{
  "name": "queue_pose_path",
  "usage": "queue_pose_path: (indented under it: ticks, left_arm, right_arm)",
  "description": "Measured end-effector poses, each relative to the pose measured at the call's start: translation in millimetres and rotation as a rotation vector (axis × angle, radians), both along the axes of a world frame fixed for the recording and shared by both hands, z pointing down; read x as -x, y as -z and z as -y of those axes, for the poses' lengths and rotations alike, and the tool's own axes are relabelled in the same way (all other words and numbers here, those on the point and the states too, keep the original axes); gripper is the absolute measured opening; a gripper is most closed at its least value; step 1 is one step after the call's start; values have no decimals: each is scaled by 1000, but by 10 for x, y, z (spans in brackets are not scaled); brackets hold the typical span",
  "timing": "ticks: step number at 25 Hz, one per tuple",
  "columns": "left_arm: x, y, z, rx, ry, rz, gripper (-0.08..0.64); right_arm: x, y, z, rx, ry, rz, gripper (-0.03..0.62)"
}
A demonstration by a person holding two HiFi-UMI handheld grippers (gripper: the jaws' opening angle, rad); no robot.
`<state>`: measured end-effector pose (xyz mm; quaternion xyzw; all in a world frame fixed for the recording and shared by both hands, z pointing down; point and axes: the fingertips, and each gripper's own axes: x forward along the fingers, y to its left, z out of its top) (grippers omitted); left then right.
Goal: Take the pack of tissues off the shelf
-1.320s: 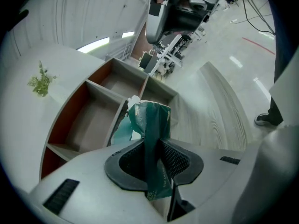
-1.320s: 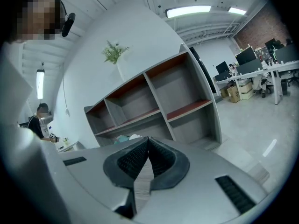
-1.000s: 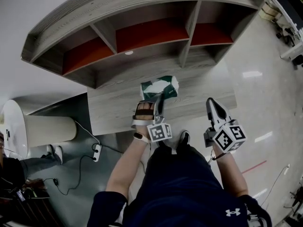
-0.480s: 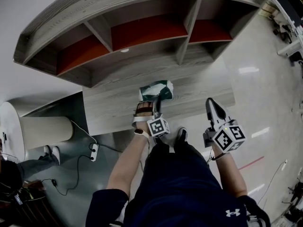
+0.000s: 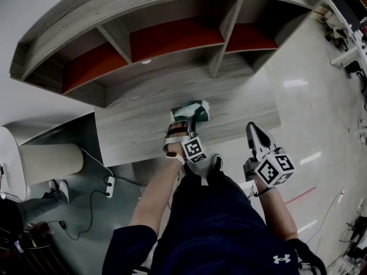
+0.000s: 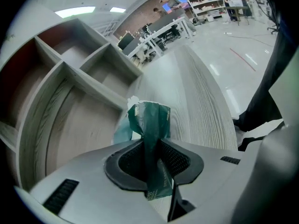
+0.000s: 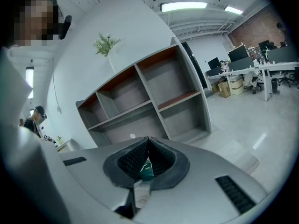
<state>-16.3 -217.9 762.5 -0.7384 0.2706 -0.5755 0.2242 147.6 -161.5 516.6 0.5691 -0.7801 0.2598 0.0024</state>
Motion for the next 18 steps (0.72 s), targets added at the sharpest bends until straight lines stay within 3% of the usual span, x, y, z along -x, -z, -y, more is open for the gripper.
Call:
queue_pose_path:
  ticks: [3, 6, 12, 14, 16, 18]
  left_arm:
    - [-17, -73, -9, 22, 7, 1, 103]
    - [-38, -198, -71, 96, 17, -8, 109]
    - [-62, -212, -134, 206, 40, -106, 124]
    - [-50, -125, -120, 192, 54, -133, 156]
    - [-17, 62, -82, 133, 74, -174, 229]
    - [46, 318, -66, 77, 105, -236, 253]
  right_arm:
    - [9, -46, -8, 12, -4, 3, 12]
    - [27, -79, -22, 20, -4, 5, 12]
    - [98, -81, -5, 20, 11, 18, 12]
    - [126, -73, -1, 19, 18, 23, 12]
    - [153, -51, 7, 14, 26, 21, 12]
    - [163, -30, 15, 10, 31, 22, 12]
